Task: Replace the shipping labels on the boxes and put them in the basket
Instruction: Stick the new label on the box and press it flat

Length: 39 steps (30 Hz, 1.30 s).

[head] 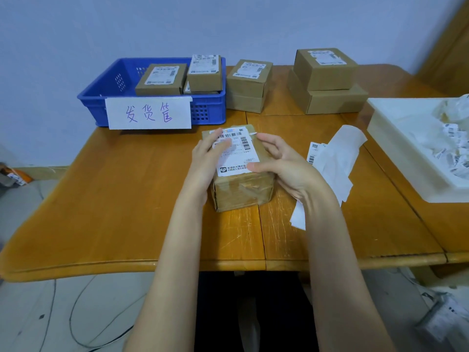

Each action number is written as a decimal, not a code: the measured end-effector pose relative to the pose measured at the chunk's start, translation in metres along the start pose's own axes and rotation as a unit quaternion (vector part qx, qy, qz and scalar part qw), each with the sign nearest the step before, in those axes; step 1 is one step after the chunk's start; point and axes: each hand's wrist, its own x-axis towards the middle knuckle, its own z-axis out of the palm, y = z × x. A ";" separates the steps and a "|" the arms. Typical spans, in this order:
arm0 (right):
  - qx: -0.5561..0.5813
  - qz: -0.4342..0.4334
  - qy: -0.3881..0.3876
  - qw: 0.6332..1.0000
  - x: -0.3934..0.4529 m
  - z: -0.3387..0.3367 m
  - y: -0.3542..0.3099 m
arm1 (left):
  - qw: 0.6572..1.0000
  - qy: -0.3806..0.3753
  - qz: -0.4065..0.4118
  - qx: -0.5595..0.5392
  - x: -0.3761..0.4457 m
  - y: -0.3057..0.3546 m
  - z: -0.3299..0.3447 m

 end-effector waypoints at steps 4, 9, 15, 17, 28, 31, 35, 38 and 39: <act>0.049 0.005 -0.037 0.998 -0.004 -0.005 -0.005 | 0.999 -0.011 0.036 0.014 0.001 -0.007 -0.003; 0.061 -0.002 -0.041 0.997 -0.001 -0.006 0.002 | 0.999 -0.017 0.030 0.007 0.000 -0.005 -0.005; 0.040 0.005 -0.033 0.999 0.002 -0.009 -0.014 | 0.995 0.023 0.041 0.092 0.007 0.009 -0.006; -0.167 -0.004 -0.001 0.986 0.009 0.007 -0.021 | 0.986 0.045 0.051 0.151 0.007 0.014 -0.003; -0.301 -0.009 0.116 0.946 0.018 0.020 -0.015 | 0.991 0.114 -0.011 0.069 -0.004 0.011 0.000; -0.350 0.101 0.086 0.927 0.003 0.009 -0.016 | 0.977 0.102 -0.064 0.176 -0.015 0.014 -0.011; -0.374 0.118 0.035 0.919 -0.004 0.010 -0.017 | 0.950 -0.013 -0.141 0.278 -0.025 0.020 -0.018; -0.419 0.083 0.039 0.904 -0.003 0.014 -0.018 | 0.961 -0.008 -0.107 0.255 -0.030 0.022 -0.020; -0.423 0.076 0.038 0.902 -0.002 0.016 -0.017 | 0.964 -0.001 -0.101 0.247 -0.031 0.023 -0.024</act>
